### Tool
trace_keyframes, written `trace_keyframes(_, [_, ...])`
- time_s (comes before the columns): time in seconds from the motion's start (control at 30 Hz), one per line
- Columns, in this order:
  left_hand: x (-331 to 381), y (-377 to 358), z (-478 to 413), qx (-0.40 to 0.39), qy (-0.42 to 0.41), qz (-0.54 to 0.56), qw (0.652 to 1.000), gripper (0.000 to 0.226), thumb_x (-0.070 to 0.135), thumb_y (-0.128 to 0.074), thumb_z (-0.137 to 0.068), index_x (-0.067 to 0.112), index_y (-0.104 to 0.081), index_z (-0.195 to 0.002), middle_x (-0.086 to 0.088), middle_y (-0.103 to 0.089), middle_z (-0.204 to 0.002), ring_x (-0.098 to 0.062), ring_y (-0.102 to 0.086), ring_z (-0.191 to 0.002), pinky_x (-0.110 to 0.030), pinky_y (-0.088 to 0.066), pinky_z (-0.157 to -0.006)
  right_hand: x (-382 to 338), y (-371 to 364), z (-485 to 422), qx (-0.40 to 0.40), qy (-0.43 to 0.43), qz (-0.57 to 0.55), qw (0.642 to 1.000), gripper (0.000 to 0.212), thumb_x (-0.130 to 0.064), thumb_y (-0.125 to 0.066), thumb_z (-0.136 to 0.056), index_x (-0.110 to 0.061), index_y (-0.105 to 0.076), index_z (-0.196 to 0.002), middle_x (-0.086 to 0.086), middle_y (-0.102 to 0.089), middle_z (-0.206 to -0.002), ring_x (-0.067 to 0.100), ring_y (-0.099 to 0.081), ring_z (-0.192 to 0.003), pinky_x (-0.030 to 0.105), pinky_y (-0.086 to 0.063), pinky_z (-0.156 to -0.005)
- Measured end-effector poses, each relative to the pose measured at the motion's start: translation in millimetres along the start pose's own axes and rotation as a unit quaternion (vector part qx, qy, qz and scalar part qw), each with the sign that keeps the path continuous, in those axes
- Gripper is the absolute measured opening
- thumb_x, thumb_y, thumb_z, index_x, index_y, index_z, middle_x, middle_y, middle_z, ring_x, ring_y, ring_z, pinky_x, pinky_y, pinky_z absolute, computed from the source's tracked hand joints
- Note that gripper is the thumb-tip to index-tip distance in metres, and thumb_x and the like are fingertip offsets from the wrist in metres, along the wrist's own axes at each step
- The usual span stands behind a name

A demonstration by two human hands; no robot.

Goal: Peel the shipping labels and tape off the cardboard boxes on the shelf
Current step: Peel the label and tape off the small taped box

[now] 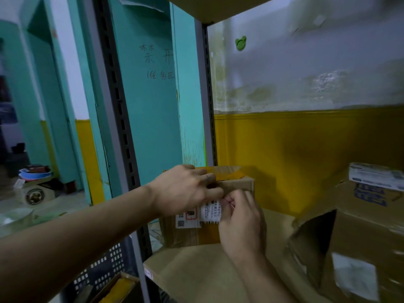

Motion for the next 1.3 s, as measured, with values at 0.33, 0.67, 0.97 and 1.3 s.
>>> trace_keyframes(0.33, [-1.6,-1.5,2.3,-0.001,0.007,0.032,0.999,0.02,0.023,-0.055,-0.091,0.014,-0.056,-0.109,-0.011,-0.061,-0.094,-0.022,-0.058,-0.074,-0.035,-0.055,-0.051,-3.6,2.1,1.2,0.003,0.008,-0.008,1.0,0.023,-0.02,-0.063,-0.091,-0.029,-0.045,-0.078,-0.012,-0.045,-0.086,0.01,-0.043,-0.08,0.025,-0.031,-0.073])
trace_keyframes(0.67, [-18.8,-9.2,17.2,0.014,0.134,0.079,0.988,0.023,0.03,-0.039,-0.099,0.014,-0.05,-0.111,-0.005,-0.063,-0.092,-0.019,-0.058,-0.077,-0.035,-0.052,-0.066,-2.4,1.9,1.3,0.014,0.012,-0.017,1.0,0.021,-0.025,-0.064,-0.091,-0.028,-0.047,-0.079,-0.01,-0.048,-0.085,0.01,-0.046,-0.08,0.025,-0.034,-0.072])
trace_keyframes(0.97, [-27.7,-14.5,52.8,0.017,0.316,0.123,0.941,0.044,0.049,-0.054,-0.09,0.023,-0.051,-0.124,0.003,-0.063,-0.114,-0.017,-0.06,-0.101,-0.035,-0.049,-0.089,1.5,1.7,1.5,0.002,-0.005,-0.008,1.0,0.017,-0.025,-0.061,-0.093,-0.026,-0.049,-0.081,-0.01,-0.048,-0.085,0.011,-0.048,-0.081,0.023,-0.032,-0.068])
trace_keyframes(1.3, [-23.9,-10.5,92.1,0.12,0.533,0.263,0.795,0.05,0.028,-0.072,-0.087,0.026,-0.049,-0.131,0.017,-0.047,-0.118,-0.006,-0.05,-0.109,-0.028,-0.048,-0.096,9.7,9.6,-1.0,0.022,-0.031,-0.021,0.999,0.019,-0.023,-0.061,-0.093,-0.026,-0.048,-0.08,-0.008,-0.048,-0.086,0.012,-0.05,-0.081,0.024,-0.034,-0.066])
Point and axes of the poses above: each hand's wrist, its own z-axis away from the middle knuckle, its own y-axis out of the back of the hand, x = y × z, the point moved 9 cm from there along -z, towards the middle knuckle
